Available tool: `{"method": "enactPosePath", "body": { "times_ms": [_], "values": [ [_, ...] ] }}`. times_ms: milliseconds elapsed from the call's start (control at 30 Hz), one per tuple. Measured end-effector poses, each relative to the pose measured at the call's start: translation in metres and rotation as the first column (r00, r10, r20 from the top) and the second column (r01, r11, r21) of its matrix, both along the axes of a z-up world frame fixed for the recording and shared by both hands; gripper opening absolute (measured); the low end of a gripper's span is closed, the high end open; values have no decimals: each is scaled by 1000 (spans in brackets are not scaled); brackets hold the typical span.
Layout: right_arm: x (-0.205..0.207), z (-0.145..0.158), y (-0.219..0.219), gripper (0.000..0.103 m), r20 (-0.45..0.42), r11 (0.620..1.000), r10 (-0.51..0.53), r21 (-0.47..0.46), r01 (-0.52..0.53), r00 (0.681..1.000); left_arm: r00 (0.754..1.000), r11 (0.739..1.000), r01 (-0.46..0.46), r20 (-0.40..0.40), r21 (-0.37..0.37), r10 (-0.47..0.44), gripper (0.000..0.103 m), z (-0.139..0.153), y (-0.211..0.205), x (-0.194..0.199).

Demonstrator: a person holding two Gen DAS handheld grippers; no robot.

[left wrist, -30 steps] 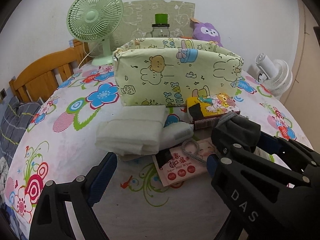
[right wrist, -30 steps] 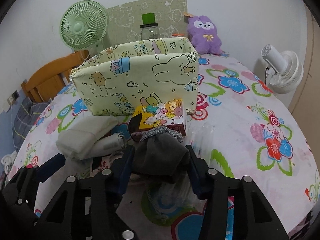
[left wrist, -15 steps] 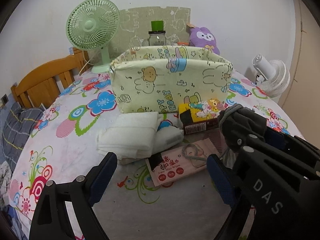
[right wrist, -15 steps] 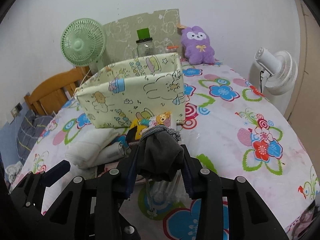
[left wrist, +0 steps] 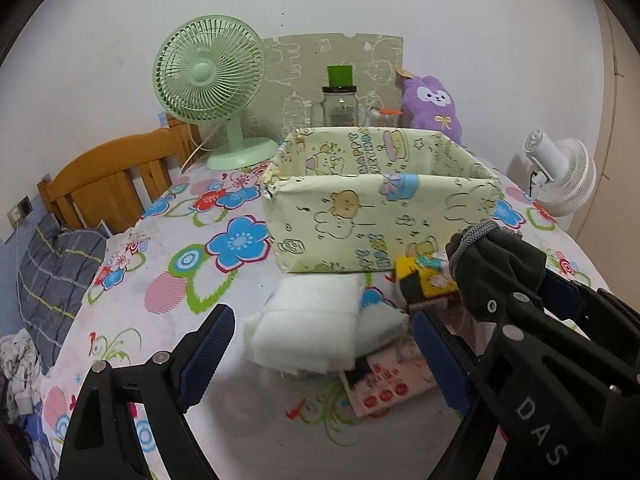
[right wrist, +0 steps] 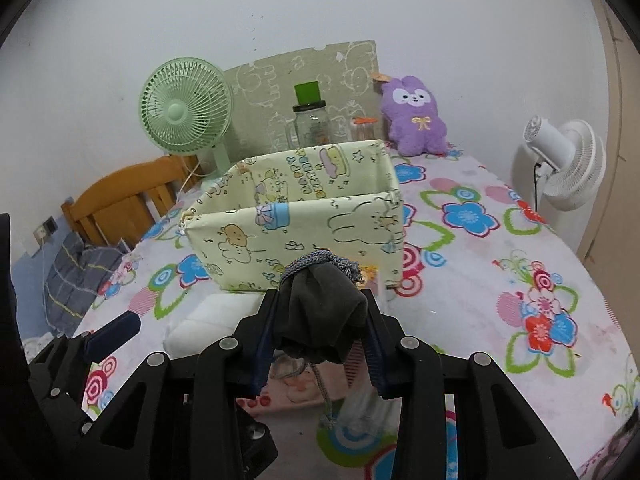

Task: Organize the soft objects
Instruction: 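Grasp the folded white cloth with the left gripper while the right gripper holds the sock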

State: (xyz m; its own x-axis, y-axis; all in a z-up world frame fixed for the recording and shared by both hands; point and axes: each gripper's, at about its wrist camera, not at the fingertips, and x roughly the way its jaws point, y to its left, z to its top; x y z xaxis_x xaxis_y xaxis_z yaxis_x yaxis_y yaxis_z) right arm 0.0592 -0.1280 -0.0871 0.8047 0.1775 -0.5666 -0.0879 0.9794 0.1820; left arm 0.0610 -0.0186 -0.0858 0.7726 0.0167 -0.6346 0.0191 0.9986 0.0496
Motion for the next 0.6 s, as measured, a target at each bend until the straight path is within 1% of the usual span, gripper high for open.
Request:
{"method": "enactPosePath", "body": {
  "times_ms": [167, 367, 600],
  "values": [
    [12, -3, 7, 42, -12, 1000, 6, -7, -6, 1000, 1000, 1000, -2, -22, 3, 2, 91, -4, 8, 14],
    [28, -9, 13, 42, -39, 1000, -5, -14, 5, 999, 999, 1000, 24, -43, 8, -23, 91, -10, 12, 30],
    [44, -22, 17, 42, -89, 999, -15, -33, 12, 996, 994, 1000, 26, -104, -14, -27, 91, -27, 18, 46]
  ]
}}
